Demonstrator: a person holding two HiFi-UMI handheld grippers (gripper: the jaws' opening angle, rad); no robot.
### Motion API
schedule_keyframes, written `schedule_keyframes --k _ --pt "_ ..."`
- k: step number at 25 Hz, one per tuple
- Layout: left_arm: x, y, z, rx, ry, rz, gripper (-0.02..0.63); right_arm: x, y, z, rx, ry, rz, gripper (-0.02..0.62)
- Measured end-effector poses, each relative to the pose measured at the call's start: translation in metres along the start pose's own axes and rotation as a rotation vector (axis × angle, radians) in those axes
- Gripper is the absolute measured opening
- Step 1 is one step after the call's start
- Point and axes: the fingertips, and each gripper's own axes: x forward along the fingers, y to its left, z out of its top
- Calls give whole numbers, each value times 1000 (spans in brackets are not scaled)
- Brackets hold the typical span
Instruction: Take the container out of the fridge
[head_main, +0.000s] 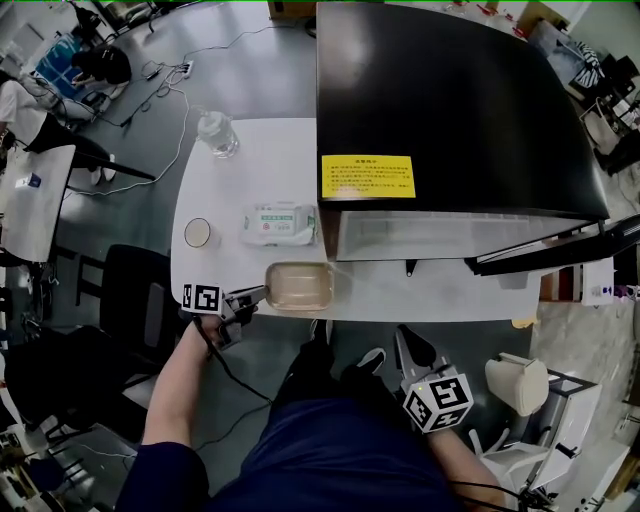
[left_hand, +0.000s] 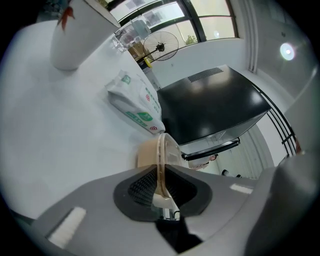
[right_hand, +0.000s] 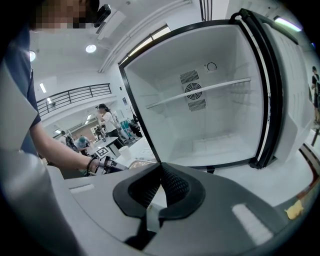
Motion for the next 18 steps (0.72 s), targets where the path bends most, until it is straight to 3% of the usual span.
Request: schedule_keyframes --k 10,14,18 --pt "1 14 8 26 24 35 58 9 4 2 -22 1 0 5" --pt "-3 12 10 44 -18 50 135 11 4 4 -21 -10 -1 5" --pt "-16 13 13 50 -78 108 141 8 1 7 -21 -27 -12 5"
